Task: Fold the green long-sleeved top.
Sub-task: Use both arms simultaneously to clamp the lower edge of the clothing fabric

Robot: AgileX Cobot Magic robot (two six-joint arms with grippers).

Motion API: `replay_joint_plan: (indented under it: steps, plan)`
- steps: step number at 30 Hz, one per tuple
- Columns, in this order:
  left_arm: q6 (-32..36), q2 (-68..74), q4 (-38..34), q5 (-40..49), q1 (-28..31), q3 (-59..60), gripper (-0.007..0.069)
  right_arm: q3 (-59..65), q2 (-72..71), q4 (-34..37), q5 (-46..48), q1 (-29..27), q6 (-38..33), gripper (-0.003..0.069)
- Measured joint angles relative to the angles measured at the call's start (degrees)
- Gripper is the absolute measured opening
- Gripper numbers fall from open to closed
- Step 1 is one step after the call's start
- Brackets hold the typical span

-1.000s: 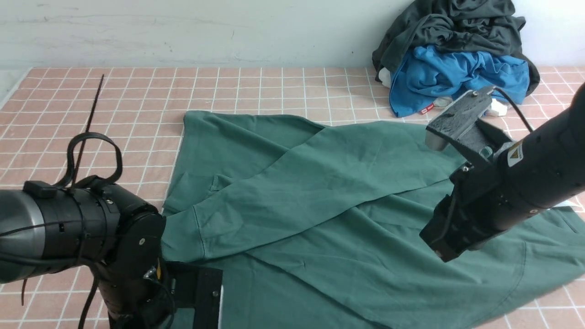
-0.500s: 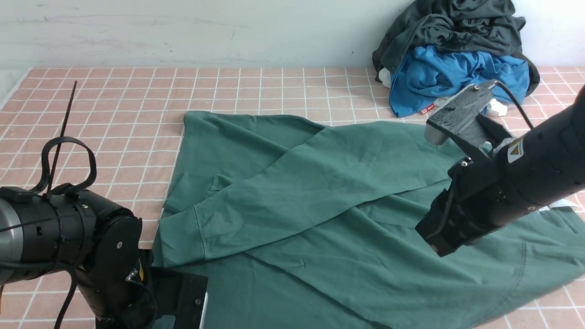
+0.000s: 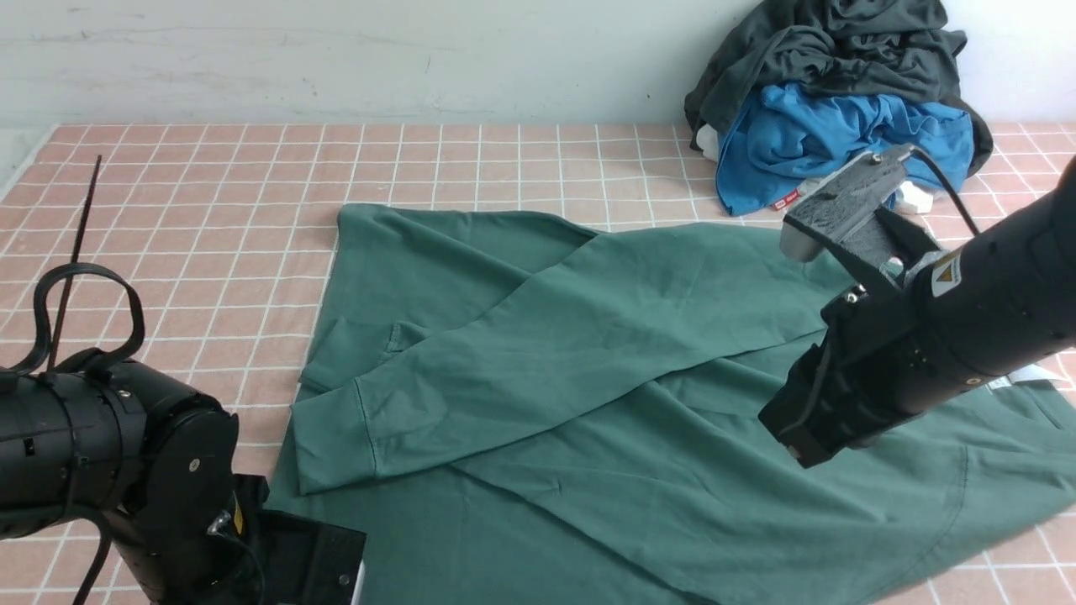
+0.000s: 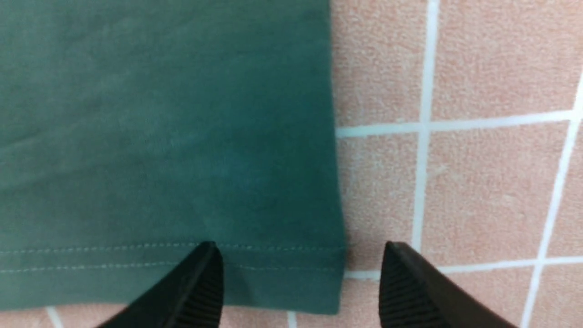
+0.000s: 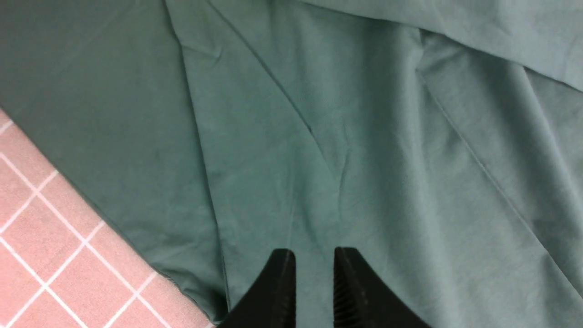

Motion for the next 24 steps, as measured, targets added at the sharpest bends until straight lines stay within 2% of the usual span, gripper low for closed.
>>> replay_joint_plan:
  steps: [6, 11, 17, 20, 24]
  plan:
    - [0.0, 0.8, -0.1, -2.4, -0.1, 0.0, 0.04, 0.0, 0.0, 0.3, 0.0, 0.0, 0.0, 0.0119]
    - [1.7, 2.0, -0.3, -2.5, -0.1, -0.1, 0.0318, 0.0, 0.0, 0.3, 0.0, 0.0, 0.0, 0.0119]
    - [1.2, 2.2, -0.2, -2.4, -0.1, -0.4, 0.0097, 0.0, 0.0, 0.3, 0.0, 0.0, 0.0, 0.0119]
    - [-3.3, 1.1, -1.3, -0.6, -0.1, -1.2, 0.0023, 0.0, 0.0, 0.3, 0.0, 0.0, 0.0, 0.0119]
    - [-12.7, -3.1, -2.4, 4.5, -0.1, -5.0, 0.0009, 0.0, -0.6, -0.5, 0.0, 0.0, -0.5, 0.0119]
